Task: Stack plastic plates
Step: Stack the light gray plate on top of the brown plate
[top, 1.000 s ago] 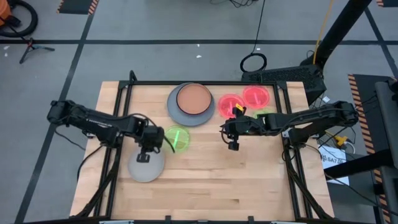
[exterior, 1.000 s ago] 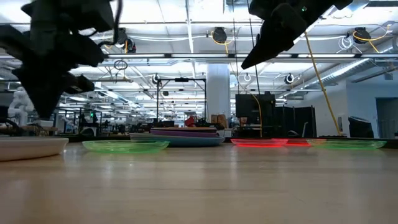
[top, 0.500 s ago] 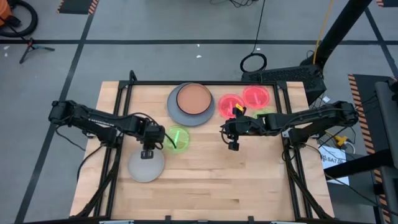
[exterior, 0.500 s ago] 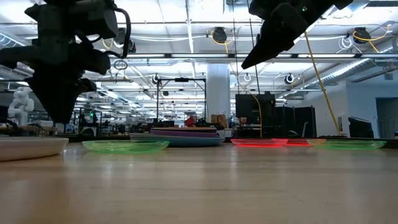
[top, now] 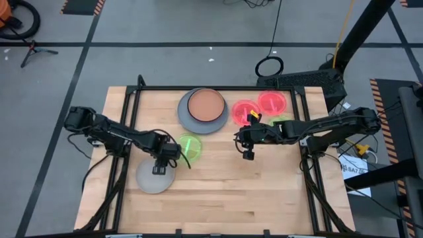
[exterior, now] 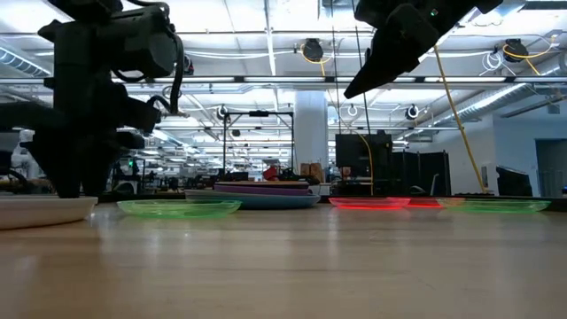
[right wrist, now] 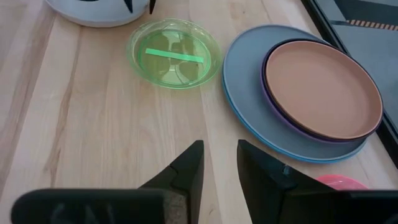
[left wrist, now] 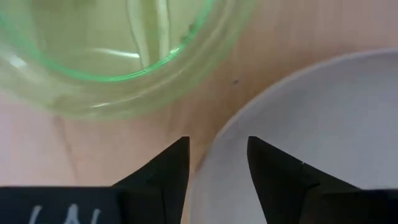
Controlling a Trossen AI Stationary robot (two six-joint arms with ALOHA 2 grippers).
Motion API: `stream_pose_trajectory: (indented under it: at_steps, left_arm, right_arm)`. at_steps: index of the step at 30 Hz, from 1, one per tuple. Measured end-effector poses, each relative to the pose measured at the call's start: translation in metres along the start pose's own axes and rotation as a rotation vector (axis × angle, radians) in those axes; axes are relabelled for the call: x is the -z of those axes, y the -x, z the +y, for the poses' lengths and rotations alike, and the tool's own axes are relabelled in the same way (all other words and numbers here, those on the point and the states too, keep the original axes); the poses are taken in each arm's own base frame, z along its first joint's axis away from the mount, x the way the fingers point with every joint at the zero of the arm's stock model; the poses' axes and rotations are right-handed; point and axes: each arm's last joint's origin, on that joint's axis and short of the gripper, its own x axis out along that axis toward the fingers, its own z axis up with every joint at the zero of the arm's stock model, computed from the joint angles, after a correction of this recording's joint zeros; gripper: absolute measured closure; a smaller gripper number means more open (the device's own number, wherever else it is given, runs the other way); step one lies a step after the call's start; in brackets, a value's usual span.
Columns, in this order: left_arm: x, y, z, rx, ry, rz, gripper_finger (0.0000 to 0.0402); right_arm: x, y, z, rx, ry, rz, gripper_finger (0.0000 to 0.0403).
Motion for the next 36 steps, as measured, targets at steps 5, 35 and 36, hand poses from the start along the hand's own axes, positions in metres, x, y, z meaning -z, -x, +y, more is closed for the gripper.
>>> stream_pose_trajectory:
  at_steps: [5, 35, 36]
  left_arm:
    - [0.001, -0.004, -0.006, 0.021, -0.024, 0.028, 0.0234]
    - [-0.037, 0.05, -0.028, 0.13, -0.193, -0.114, 0.0392]
    - [-0.041, 0.056, -0.026, 0.13, -0.204, -0.138, 0.0392]
  right_arm:
    - [0.0, 0.0, 0.0, 0.0, 0.0, 0.0, 0.0314]
    - [0.0, 0.0, 0.0, -0.004, -0.007, 0.0, 0.0314]
    - [0.0, 0.0, 0.0, -0.004, -0.007, 0.001, 0.0314]
